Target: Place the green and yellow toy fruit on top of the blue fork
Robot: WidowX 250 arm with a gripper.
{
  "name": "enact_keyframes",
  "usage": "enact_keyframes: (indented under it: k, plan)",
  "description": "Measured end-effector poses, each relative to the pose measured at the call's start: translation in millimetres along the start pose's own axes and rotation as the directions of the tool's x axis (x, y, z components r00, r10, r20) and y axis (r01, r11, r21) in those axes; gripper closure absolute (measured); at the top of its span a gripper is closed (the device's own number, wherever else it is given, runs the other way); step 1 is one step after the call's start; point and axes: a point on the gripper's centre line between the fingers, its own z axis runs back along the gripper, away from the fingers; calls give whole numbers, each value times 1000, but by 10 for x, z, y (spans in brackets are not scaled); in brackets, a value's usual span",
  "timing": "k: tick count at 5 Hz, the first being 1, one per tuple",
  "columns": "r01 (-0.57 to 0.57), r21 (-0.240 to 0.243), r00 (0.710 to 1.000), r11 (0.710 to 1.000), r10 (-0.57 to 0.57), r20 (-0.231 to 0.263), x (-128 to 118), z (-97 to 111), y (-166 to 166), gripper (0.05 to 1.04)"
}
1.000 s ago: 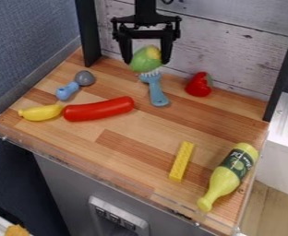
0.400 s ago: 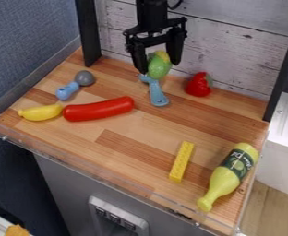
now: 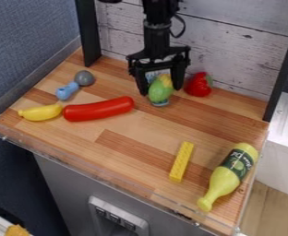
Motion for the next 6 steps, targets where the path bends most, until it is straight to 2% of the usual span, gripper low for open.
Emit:
enact_keyframes:
  k: [1,2,3,4,5,6]
  plan:
    - [135,-6,991,991,-135,11,26,-55,-43,82]
    - [181,0,984,984,-181,5,53,-163,-57,83]
    - [127,-10,992,992,-127,13,71,-162,-101,130]
    - [1,-25,1000,1000,-1,21,84,-149,-136,242]
    - [-94,-32,995,995,95,23,106,-154,-154,307]
    - [-136,-36,990,990,137,20,106,-150,-160,359]
